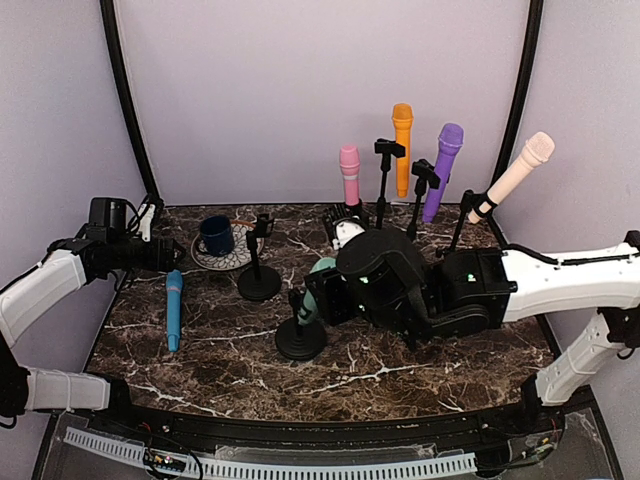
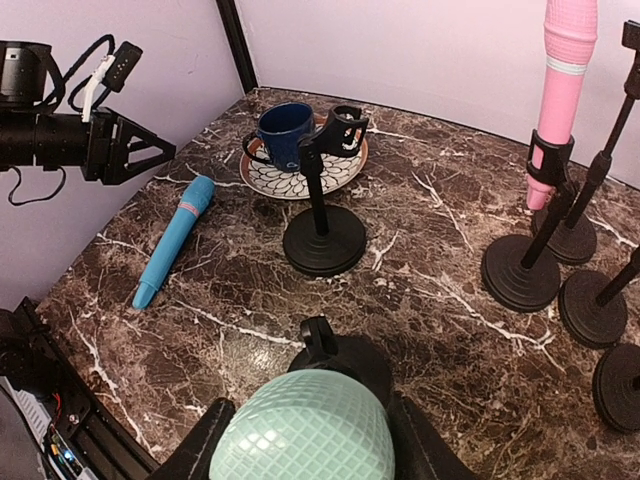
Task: Remove the microphone from the stand
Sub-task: Adjust the microphone stand with the microphone at the center of the board.
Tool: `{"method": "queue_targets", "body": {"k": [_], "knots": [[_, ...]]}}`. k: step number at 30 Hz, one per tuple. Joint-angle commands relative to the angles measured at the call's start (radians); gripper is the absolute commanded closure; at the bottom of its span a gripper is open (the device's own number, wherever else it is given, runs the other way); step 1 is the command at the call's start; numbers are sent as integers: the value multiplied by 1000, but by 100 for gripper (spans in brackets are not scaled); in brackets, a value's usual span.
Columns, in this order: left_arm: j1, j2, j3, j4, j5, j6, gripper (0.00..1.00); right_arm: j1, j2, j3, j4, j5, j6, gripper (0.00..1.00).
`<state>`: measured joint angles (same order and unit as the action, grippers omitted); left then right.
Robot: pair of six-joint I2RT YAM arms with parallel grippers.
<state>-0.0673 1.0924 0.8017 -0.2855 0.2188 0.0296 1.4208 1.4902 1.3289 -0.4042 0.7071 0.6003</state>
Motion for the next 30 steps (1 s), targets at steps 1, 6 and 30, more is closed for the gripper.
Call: {"method": "queue_targets", "body": {"k": [1, 6, 30], "knots": [[3, -5, 3, 0, -3, 1, 23, -51, -43, -50, 168, -76, -91, 74], [3, -3, -5, 11, 13, 8, 24, -115, -77, -100, 292, -222, -217, 77], [-143, -22, -51, 82, 197, 104, 24, -173, -66, -117, 451, -663, -468, 59]]}}
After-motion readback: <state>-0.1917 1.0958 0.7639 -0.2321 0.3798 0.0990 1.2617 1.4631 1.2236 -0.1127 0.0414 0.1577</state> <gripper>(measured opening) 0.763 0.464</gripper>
